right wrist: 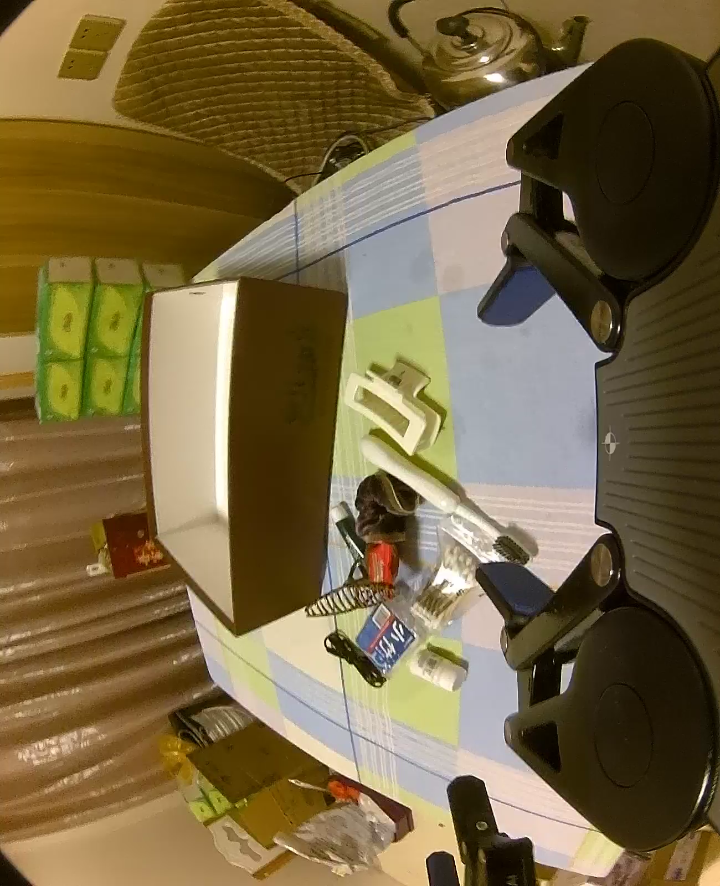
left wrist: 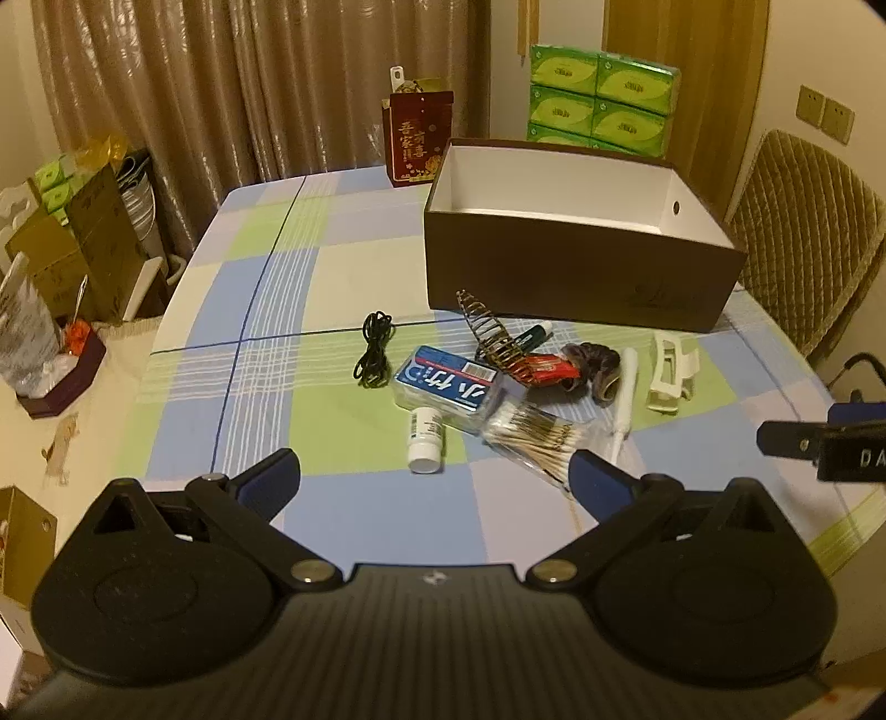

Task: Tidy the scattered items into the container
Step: 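Grasp the white hair claw clip with the right gripper while left approaches pill bottle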

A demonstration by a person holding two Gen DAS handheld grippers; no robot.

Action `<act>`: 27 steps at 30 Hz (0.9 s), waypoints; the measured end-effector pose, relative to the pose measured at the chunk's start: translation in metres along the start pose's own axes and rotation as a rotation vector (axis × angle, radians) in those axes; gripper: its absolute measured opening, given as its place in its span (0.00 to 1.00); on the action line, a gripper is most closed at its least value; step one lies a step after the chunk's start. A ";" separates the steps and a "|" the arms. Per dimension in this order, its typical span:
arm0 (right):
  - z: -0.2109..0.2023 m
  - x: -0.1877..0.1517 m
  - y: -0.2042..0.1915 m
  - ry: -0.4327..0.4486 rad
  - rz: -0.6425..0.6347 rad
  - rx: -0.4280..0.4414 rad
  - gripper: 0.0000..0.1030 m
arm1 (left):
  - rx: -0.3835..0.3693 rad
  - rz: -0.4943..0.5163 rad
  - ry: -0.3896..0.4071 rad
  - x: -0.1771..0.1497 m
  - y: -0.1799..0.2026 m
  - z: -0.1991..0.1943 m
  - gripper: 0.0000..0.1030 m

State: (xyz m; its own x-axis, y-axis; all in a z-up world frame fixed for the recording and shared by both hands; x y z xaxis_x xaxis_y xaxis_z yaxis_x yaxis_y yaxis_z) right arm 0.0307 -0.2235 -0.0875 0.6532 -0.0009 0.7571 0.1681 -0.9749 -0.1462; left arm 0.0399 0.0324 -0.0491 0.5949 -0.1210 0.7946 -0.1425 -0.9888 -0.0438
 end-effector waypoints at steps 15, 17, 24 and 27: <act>0.053 0.005 0.008 -0.029 0.024 -0.041 0.77 | -0.021 0.082 -0.062 -0.002 -0.015 0.069 0.93; 0.061 0.006 0.008 -0.036 0.031 -0.041 0.75 | -0.025 0.097 -0.068 -0.001 -0.016 0.079 0.92; 0.091 0.012 0.008 -0.053 0.048 -0.062 0.68 | -0.054 0.131 -0.075 0.003 -0.020 0.109 0.86; 0.101 0.015 0.011 -0.057 0.064 -0.072 0.66 | -0.061 0.135 -0.087 0.006 -0.023 0.121 0.86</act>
State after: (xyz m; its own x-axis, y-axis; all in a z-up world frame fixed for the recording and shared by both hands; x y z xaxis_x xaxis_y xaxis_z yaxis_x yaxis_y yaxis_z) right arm 0.1170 -0.2113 -0.1415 0.7020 -0.0527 0.7102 0.0730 -0.9867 -0.1454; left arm 0.1428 0.0440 -0.1167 0.6330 -0.2616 0.7286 -0.2716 -0.9564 -0.1074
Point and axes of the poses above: each gripper's, at about its wrist camera, not at the fingertips, and z roughly the way its jaws point, y to its right, x to its top, the point moved 3 cm from there along z, roughly the way its jaws point, and after that the axes turned 10 degrees about y, right-handed, at the moved point
